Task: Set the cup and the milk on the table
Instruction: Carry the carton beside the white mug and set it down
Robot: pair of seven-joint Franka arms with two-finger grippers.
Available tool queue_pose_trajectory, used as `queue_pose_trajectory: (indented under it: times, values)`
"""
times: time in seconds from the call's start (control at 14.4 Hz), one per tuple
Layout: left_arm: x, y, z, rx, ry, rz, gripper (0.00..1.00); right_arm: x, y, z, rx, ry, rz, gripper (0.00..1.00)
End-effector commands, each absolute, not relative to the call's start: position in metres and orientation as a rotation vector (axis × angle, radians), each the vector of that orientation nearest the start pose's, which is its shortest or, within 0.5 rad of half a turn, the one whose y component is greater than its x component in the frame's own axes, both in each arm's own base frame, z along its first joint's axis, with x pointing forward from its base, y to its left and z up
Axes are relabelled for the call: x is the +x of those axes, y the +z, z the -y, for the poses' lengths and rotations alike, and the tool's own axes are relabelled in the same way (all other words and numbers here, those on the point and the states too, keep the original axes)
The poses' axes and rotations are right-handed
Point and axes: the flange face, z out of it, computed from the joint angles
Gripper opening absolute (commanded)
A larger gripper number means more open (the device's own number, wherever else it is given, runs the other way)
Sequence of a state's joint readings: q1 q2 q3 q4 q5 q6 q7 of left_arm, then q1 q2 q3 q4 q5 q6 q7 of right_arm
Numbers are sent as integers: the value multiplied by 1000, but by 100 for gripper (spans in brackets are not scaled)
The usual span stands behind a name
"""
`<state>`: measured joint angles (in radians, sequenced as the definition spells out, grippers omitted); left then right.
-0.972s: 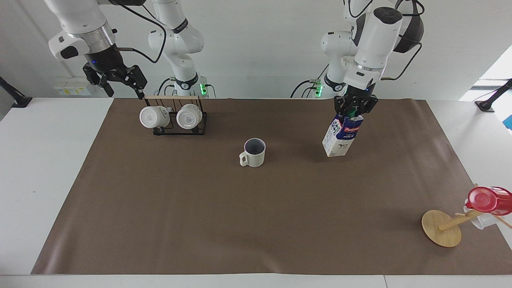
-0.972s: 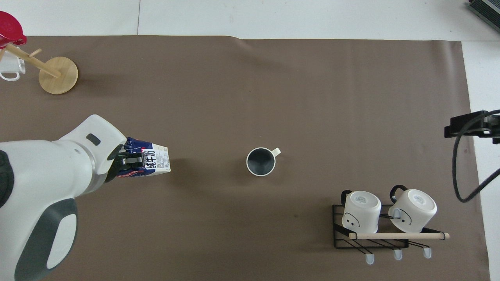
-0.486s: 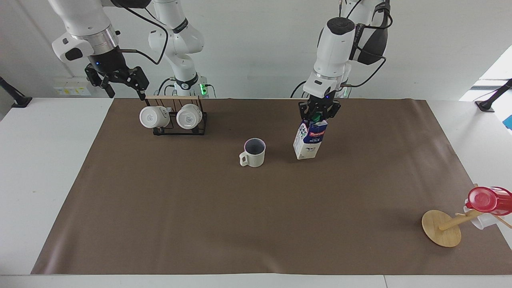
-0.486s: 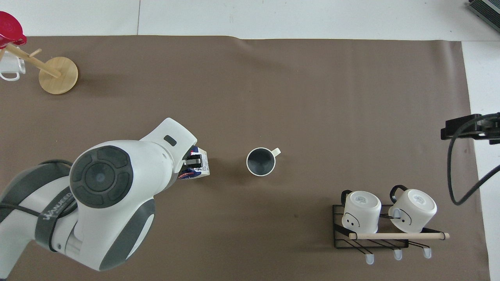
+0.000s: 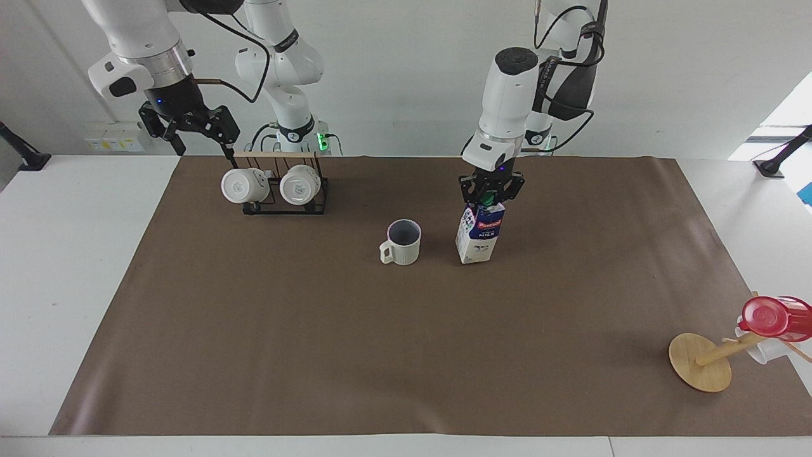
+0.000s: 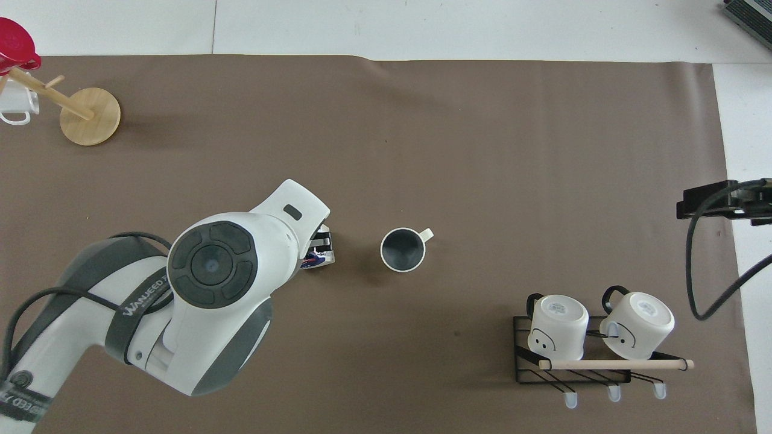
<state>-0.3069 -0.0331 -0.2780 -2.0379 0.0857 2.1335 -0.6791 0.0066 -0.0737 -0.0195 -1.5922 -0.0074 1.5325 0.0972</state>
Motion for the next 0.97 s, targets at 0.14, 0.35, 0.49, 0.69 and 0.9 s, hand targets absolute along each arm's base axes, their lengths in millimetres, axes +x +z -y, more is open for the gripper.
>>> queue_pose_trajectory:
  times: [0.14,0.35,0.49,0.69,0.9]
  values:
    - [466,462,325,-3130,-276,88,51,521,652,8,-3147,-49,-153,100]
    - [467,460,327,-3131,-273,83,52,521,652,9,-3147,-49,-153,100]
    - [468,456,327,-3128,-263,79,53,521,651,8,-3148,-46,-146,100]
    - [465,454,332,-3128,-258,53,53,522,649,9,-3154,-47,-136,100]
    - [465,452,332,-3125,-252,22,56,521,649,9,-3154,-44,-139,100]
